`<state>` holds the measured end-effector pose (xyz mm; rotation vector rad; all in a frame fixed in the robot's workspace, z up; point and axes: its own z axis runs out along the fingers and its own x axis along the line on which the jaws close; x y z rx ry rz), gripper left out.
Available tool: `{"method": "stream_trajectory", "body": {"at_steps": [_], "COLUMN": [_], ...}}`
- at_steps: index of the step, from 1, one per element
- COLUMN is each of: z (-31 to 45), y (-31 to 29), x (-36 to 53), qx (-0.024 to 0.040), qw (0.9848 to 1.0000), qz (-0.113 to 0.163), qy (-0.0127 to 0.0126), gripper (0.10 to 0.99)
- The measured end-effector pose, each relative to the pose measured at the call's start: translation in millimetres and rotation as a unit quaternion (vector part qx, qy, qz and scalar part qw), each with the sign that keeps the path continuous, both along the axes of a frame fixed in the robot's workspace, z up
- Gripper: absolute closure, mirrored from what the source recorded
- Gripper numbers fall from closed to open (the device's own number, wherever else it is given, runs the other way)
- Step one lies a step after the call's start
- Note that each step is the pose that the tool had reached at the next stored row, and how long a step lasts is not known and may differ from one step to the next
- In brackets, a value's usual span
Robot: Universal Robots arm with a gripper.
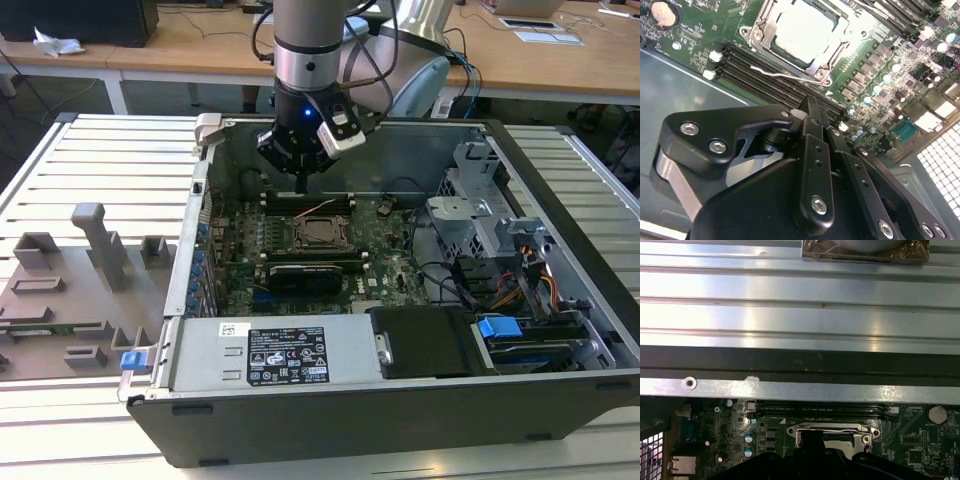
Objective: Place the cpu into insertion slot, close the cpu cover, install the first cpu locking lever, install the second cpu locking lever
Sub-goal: 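Install the first cpu locking lever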
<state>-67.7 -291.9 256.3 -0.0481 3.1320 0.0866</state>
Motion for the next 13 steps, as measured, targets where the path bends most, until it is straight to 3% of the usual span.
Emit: {"method": "stream_trajectory", "body": {"at_steps": [13], "z": [-7.4], "y": [0.0], "x": [0.0], "qx": [0.0000], "qw": [1.0000], "qz": [0.000], "qy": [0.0000], "gripper": [0.976]}}
